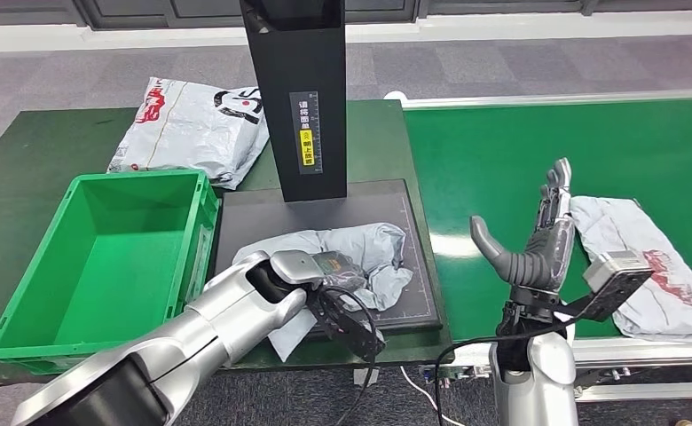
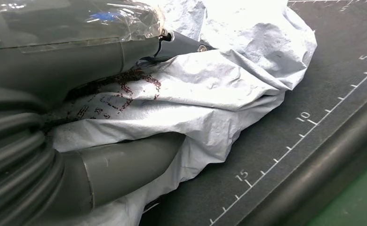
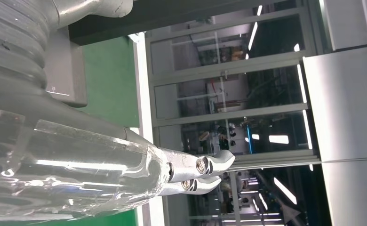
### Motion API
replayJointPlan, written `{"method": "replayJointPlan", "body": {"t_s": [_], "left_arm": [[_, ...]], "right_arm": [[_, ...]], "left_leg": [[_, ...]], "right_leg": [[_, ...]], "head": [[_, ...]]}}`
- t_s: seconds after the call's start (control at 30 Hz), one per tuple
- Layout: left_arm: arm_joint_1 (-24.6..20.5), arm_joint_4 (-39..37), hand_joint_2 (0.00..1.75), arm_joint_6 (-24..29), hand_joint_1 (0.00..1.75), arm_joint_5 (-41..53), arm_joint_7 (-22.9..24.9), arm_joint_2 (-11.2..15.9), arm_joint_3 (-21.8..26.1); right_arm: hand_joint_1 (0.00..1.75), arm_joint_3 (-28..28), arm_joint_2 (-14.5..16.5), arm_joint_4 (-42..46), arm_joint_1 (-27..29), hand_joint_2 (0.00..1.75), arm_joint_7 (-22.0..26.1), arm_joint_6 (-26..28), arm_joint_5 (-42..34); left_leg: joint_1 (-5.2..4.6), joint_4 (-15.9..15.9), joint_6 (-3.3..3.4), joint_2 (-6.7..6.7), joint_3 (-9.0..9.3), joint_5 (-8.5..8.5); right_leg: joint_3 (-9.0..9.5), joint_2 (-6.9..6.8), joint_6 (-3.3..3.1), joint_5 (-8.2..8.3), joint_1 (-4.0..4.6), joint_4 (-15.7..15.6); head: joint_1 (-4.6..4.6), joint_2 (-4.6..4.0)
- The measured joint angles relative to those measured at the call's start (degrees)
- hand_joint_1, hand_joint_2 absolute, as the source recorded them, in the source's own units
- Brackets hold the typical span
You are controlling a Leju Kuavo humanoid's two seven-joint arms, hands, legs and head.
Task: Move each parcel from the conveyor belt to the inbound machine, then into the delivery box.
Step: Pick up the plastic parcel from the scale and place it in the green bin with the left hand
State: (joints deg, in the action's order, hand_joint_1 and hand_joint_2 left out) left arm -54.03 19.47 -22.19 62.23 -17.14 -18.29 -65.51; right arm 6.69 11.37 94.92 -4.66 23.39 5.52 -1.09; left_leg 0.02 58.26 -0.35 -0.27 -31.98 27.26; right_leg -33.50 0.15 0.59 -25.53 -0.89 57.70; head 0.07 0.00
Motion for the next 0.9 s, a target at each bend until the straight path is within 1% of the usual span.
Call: {"method": "replayJointPlan", "body": {"t_s": [0.2,0.47,0.57,0.67,0.77,0.9], "left_arm": [[-0.33,-0.08,1.75,2.11,1.75,-2.73,0.40,0.08,0.48],[-1.19,-0.07,1.75,4.83,1.75,-7.70,1.64,1.07,4.11],[-1.33,0.31,1.75,6.93,1.75,-11.30,1.61,1.75,6.27],[-1.96,1.93,1.75,9.79,1.75,-17.48,0.82,3.62,10.90],[-2.57,5.08,1.75,12.71,1.75,-22.69,0.39,6.36,17.24],[-1.70,11.29,1.75,14.85,1.75,-27.49,1.97,9.81,25.64]], "right_arm": [[0.00,0.00,0.00,0.00,0.16,1.75,-0.01,-0.04,-0.02],[0.00,0.04,0.00,0.73,0.78,1.75,-0.16,-0.08,-0.16],[0.00,0.18,0.02,1.53,1.08,1.75,-0.46,-0.09,-0.13],[0.00,0.80,0.10,3.28,1.87,1.75,-1.33,-0.22,-0.04],[0.00,1.72,0.20,5.25,2.97,1.75,-1.96,-0.41,-0.02],[0.00,2.27,0.21,7.48,4.98,1.75,-2.08,-0.39,-0.15]], "left_leg": [[0.00,0.00,0.00,0.00,-0.02,0.00],[0.00,0.00,-0.06,0.01,-0.09,-0.05],[0.00,0.00,-0.06,-0.01,-0.19,-0.06],[0.00,0.01,-0.06,-0.01,-0.32,-0.08],[0.00,0.00,-0.08,0.00,-0.38,-0.09],[0.01,-0.01,-0.09,-0.01,-0.48,-0.09]], "right_leg": [[-0.03,0.00,0.00,0.00,0.00,0.00],[-0.15,0.01,-0.01,0.02,0.00,0.01],[-0.23,0.04,-0.01,0.03,0.00,0.02],[-0.37,0.05,-0.01,0.04,0.00,0.03],[-0.45,0.07,0.00,0.04,0.00,0.04],[-0.56,0.07,-0.01,0.03,0.01,0.04]], "head": [[0.00,0.00],[0.00,0.00],[0.00,0.00],[0.00,0.00],[0.00,0.00],[0.00,0.00]]}}
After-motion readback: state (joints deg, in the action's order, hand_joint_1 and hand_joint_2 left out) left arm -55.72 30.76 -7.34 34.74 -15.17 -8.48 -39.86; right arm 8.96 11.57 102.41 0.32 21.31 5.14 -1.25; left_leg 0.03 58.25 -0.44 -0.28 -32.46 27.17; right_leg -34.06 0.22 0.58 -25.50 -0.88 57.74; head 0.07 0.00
